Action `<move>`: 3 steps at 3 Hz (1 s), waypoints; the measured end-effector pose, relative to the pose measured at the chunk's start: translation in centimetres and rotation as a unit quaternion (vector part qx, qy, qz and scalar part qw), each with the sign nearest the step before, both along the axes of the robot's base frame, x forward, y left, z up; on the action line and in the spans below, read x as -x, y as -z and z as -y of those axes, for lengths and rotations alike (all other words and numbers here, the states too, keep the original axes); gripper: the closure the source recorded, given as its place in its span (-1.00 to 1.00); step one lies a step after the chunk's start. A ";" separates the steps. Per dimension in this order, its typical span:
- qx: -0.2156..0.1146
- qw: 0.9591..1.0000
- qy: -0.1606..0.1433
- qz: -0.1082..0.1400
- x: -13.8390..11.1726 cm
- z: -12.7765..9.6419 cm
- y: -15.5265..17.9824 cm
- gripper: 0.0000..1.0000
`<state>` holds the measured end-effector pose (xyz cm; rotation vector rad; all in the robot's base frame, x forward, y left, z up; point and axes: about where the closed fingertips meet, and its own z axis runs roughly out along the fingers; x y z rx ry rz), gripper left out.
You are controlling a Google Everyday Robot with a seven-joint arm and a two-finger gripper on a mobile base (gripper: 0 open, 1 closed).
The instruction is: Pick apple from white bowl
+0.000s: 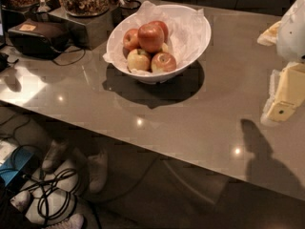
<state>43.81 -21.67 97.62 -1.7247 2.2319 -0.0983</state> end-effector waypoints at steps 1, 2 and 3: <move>0.000 1.000 0.000 0.000 0.0 0.0 0.0 -1.00; -0.007 1.000 0.009 -0.012 -0.7 -1.2 -0.8 -1.00; 0.013 1.000 -0.006 -0.013 -3.2 -4.7 -2.1 -1.00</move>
Offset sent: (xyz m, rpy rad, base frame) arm 0.0151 0.0294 0.0168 0.0323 0.0946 -0.0501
